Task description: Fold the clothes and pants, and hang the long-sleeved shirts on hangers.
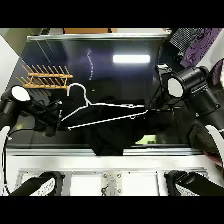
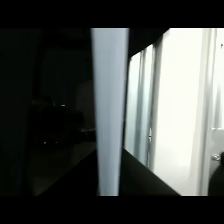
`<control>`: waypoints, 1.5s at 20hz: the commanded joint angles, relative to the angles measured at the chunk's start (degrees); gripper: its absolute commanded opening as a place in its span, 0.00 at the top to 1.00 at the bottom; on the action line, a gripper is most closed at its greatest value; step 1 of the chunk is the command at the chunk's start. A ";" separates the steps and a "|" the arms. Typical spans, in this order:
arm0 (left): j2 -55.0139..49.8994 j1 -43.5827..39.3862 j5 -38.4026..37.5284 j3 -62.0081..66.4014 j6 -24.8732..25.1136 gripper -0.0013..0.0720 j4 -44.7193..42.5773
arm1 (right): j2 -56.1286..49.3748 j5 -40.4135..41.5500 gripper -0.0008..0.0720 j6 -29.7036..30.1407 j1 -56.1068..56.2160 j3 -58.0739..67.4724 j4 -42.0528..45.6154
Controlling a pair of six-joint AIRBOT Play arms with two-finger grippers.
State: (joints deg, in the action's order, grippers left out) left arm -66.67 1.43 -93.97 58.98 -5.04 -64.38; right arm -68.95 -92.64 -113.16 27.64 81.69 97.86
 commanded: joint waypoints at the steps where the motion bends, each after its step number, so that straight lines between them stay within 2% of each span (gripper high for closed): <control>1: -2.43 -2.86 5.88 -0.11 0.15 0.96 -0.02 | 0.13 -0.04 0.96 3.69 -0.02 2.23 -0.04; 4: -2.69 -4.33 8.92 0.28 0.13 0.96 0.07 | 0.13 -0.15 0.96 6.08 -0.02 3.61 -0.02; 14: -2.69 -2.75 10.23 9.03 1.77 0.96 -0.59 | 0.11 -1.97 0.96 6.08 -0.02 3.63 -0.04; 20: -2.73 -2.75 10.10 5.46 2.45 0.96 0.04 | 0.13 -1.92 0.96 7.02 -0.02 3.69 0.00; 24: -2.75 -3.08 11.85 2.54 3.39 0.96 5.20 | 0.11 -1.90 0.96 6.93 -0.02 6.12 0.00; 30: -6.10 -9.01 13.05 3.58 2.95 0.96 5.60 | 0.11 -2.23 0.96 7.45 0.00 11.41 -0.22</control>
State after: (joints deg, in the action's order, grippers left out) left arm -70.94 -5.08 -81.10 61.56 -1.74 -59.70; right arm -68.86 -94.87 -106.04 27.64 90.91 97.89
